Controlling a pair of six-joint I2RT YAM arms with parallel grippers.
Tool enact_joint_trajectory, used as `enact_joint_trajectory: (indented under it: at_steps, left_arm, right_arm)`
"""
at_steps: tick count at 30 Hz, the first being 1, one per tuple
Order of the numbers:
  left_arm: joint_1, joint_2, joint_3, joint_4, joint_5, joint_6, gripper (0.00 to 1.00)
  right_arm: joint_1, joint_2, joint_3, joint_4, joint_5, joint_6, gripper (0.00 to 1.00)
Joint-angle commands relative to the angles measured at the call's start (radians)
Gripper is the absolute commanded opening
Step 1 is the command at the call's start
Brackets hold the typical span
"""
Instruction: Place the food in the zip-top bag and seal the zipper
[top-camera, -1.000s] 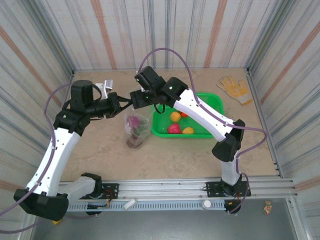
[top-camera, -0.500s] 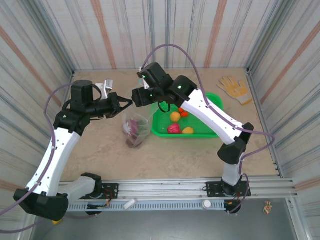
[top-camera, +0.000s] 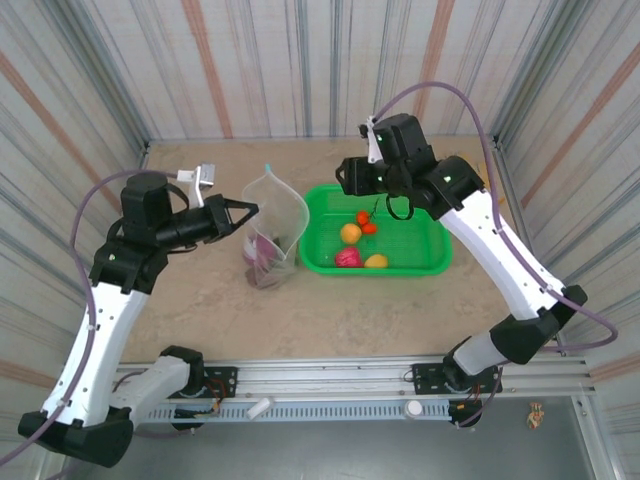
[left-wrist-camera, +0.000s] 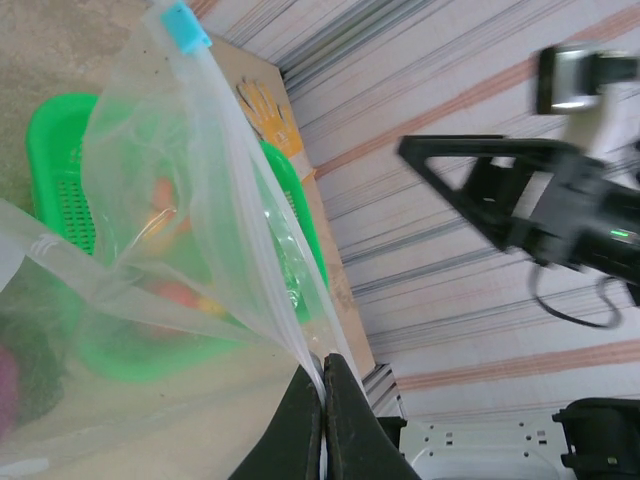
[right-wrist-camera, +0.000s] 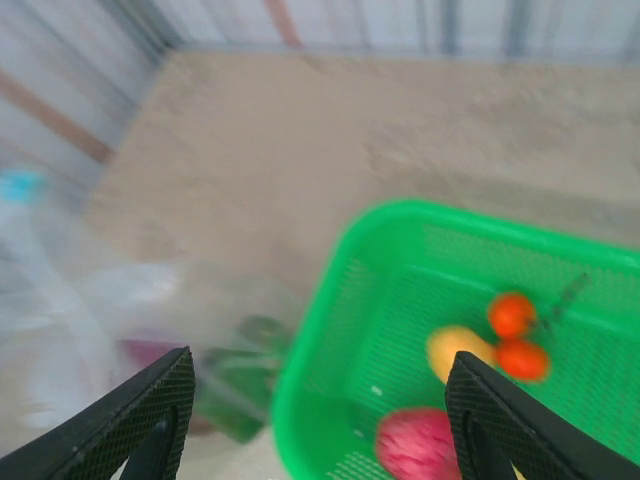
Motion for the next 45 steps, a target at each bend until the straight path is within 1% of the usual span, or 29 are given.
enact_joint_trajectory:
  at_steps: [1,4,9,13,19,23,32,35,40,45]
  left_arm:
    - [0.010,-0.003,-0.061,0.026,0.023,0.020,0.00]
    - [0.009,-0.005,-0.080,0.032,0.027,0.009,0.00]
    - [0.010,0.008,-0.079,0.025,0.022,0.011,0.00]
    - [0.008,0.015,-0.080,0.025,0.022,0.011,0.00]
    - [0.006,0.017,-0.078,0.018,0.022,0.014,0.00]
    - [0.006,0.012,-0.065,-0.002,0.017,0.026,0.00]
    - [0.006,0.024,-0.062,0.007,0.023,0.016,0.00]
    - [0.005,0.026,-0.056,0.008,0.023,0.017,0.00]
    - [0.005,0.023,-0.047,-0.004,0.022,0.020,0.00]
    - [0.005,0.025,-0.039,-0.009,0.017,0.023,0.00]
  right_arm:
    - [-0.036,0.026,-0.144,0.002,-0.019,0.033,0.68]
    - [-0.043,0.040,-0.252,0.042,-0.051,0.036,0.72]
    - [-0.049,0.117,-0.348,0.066,-0.116,0.035,0.79]
    - [-0.045,0.180,-0.387,0.110,-0.172,0.049,0.84]
    - [-0.029,0.275,-0.384,0.142,-0.196,0.059,0.85]
    - [-0.012,0.322,-0.400,0.139,-0.193,0.055,0.84]
    - [-0.007,0.363,-0.445,0.163,-0.190,0.049,0.83]
    - [-0.010,0.370,-0.452,0.168,-0.189,0.046,0.78]
    - [-0.033,0.311,-0.459,0.176,-0.160,0.048,0.65]
    - [-0.054,0.200,-0.413,0.131,-0.139,0.033,0.63]
